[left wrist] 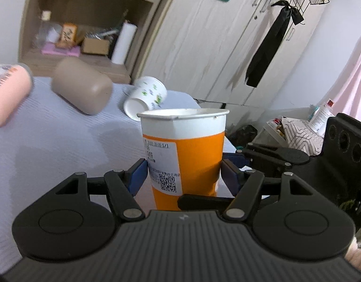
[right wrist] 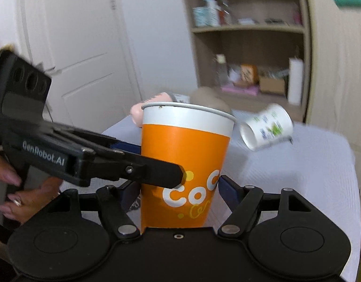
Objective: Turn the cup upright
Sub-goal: 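Lift the orange cup with the right gripper and rotate it rim-up, then lower the upright orange cup onto the cloth and open the right gripper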
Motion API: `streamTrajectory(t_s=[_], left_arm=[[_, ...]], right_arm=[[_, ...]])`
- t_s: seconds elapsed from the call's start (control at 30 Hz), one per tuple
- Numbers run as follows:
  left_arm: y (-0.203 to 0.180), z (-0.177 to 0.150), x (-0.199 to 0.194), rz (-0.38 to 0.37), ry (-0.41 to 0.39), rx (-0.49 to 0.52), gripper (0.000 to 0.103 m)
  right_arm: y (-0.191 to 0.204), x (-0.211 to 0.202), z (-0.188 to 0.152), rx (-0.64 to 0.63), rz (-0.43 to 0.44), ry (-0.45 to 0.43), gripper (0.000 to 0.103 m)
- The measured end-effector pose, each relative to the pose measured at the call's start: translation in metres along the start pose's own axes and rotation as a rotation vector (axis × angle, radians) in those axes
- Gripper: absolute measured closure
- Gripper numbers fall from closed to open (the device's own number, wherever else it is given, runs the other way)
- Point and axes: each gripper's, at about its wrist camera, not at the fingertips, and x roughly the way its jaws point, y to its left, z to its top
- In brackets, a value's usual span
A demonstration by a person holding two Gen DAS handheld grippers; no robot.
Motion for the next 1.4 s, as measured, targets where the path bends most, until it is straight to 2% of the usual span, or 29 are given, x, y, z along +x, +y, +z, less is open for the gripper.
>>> streamTrajectory(t_s=[0.33, 0.67, 1.13, 1.4], left_arm=[[0.017, 0.002, -0.026, 0.114, -0.103, 0.099, 0.035], [0.035, 0.015, -0.015, 0.182, -0.148, 0.155, 0.035], [0.049, 0.028, 0.028, 0.182, -0.149, 0.225, 0.035], [0.045, 0.024, 0.029, 0.160, -0.165, 0.252, 0.035]], right_arm=[[0.030, 0.027, 0.010, -0.159, -0.027, -0.116, 0.025], [0.032, 0.063, 0.022, -0.291, -0.124, -0.171, 0.025], [0.001, 0.094, 0.020, -0.242, -0.163, -0.184, 0.025], [-0.009, 0.091, 0.018, -0.200, -0.138, -0.186, 0.024]])
